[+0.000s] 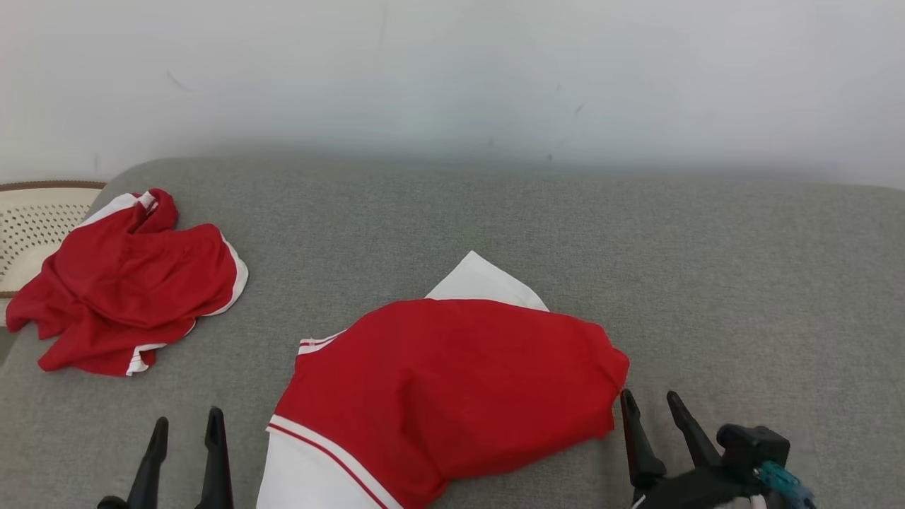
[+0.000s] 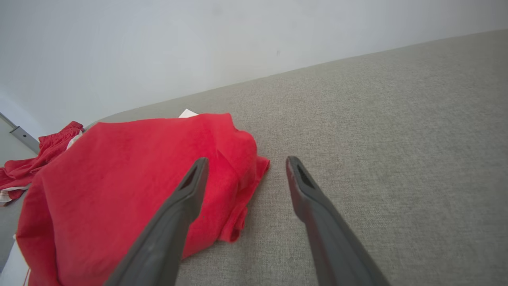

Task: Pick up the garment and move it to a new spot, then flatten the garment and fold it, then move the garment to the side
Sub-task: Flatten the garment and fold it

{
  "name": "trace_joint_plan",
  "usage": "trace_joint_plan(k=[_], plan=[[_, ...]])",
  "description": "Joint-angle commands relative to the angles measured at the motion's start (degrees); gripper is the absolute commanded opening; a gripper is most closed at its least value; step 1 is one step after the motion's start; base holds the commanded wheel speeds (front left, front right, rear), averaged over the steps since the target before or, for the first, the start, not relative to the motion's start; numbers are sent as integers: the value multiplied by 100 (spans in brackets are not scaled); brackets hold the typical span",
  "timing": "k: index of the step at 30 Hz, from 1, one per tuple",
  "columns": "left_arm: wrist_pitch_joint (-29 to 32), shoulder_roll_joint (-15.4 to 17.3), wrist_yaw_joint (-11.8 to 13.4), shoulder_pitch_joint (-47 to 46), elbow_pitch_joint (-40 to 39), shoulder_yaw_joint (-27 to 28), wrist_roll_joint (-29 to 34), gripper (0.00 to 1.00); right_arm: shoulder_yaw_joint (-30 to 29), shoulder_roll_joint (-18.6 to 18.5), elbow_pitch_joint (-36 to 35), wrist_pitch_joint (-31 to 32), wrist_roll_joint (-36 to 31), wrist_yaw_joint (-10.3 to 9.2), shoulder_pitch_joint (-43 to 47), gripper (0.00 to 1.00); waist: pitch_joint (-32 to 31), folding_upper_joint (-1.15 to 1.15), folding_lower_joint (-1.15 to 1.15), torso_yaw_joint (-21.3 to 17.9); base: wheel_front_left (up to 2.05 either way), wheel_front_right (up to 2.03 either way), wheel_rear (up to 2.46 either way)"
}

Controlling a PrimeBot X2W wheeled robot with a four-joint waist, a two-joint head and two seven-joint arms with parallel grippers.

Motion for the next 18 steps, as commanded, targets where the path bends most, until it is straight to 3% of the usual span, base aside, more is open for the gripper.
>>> trace_joint_plan(k=[1, 12, 14, 15, 16, 18], plan=[[-44, -70, -72, 128, 5, 70, 122, 100, 33, -3, 74, 69, -43, 5, -125, 100, 0, 0, 0, 38, 0, 0, 0], [-34, -427, -456, 21, 210, 175, 414, 100, -131, -2, 1330, 338, -95, 5, -945, 100, 33, 0, 0, 471, 0, 0, 0], [-34, -456, -492, 15, 247, 192, 449, 100, -130, -2, 1568, 314, -44, 5, -1069, 47, 33, 0, 0, 524, 0, 0, 0], [-34, -475, -494, 16, 255, 206, 467, 100, -122, -2, 1670, 285, -25, 5, -1137, 13, 33, 0, 0, 540, 0, 0, 0], [-34, -488, -503, 20, 266, 225, 465, 100, -110, -3, 1754, 250, -4, 5, -1202, 0, 33, 0, 0, 551, 0, 0, 0], [-34, -507, -534, 34, 281, 266, 475, 100, -99, -2, 1885, 175, -15, 5, -1327, 0, 37, 0, 0, 554, 0, 0, 0]])
